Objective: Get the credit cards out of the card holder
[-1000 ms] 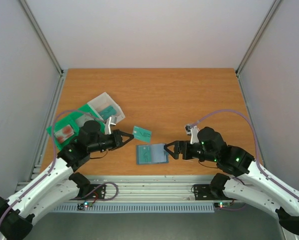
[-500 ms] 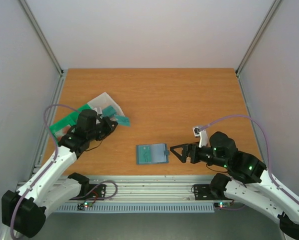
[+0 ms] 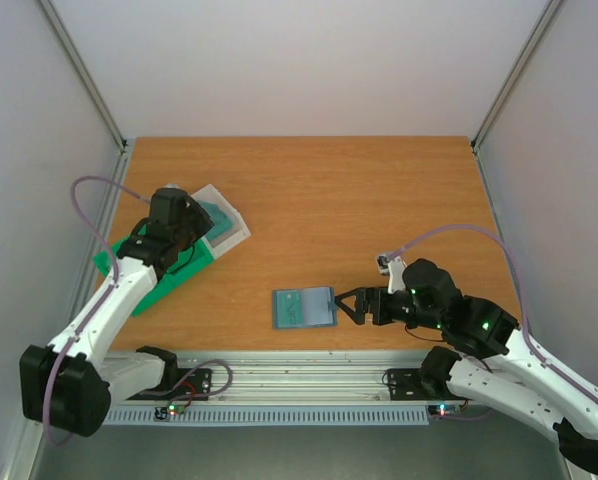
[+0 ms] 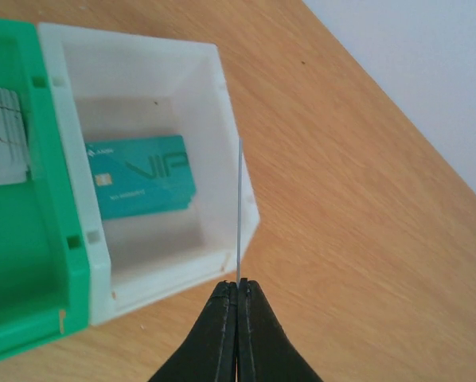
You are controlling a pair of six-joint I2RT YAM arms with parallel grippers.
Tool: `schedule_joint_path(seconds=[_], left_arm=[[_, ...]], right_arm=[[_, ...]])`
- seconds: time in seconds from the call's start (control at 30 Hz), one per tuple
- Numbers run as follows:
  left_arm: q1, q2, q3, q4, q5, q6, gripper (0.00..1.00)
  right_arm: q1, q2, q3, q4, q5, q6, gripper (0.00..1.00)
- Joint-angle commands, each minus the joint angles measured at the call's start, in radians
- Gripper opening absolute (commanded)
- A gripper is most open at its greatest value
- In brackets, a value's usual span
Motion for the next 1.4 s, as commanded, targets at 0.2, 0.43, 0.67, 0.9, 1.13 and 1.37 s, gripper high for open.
schedule_joint_path(seconds=[0.2,0.43,0.67,0.9,1.13,1.37], left_arm=[[0.020,0.160,0.069,0.089,-0.097,0.049,0.00],[0.022,0.254,0.075,0.114,-0.123,0.045,0.00],[0.024,0.324,0.081,0.145,-0.106,0.030,0.00],[0.033,0.378,0.077,0.183,-0.105,0.024,0.00],[0.038,0.433,0.082,0.185,-0.093,0.009,0.00],[0.039,0.459,0.078,0.191,-0.068,-0.010,0.02]], right_arm=[[0.003,0.096,0.015,0.040,-0.016,0.001,0.99],[0.003,0.150,0.029,0.051,-0.011,0.014,0.99],[0.003,0.164,0.026,0.072,-0.016,0.022,0.98],[0.003,0.175,0.029,0.067,-0.016,0.017,0.98],[0.003,0.194,0.042,0.064,-0.018,0.009,0.98],[0.003,0.205,0.048,0.057,-0.016,0.002,0.99]])
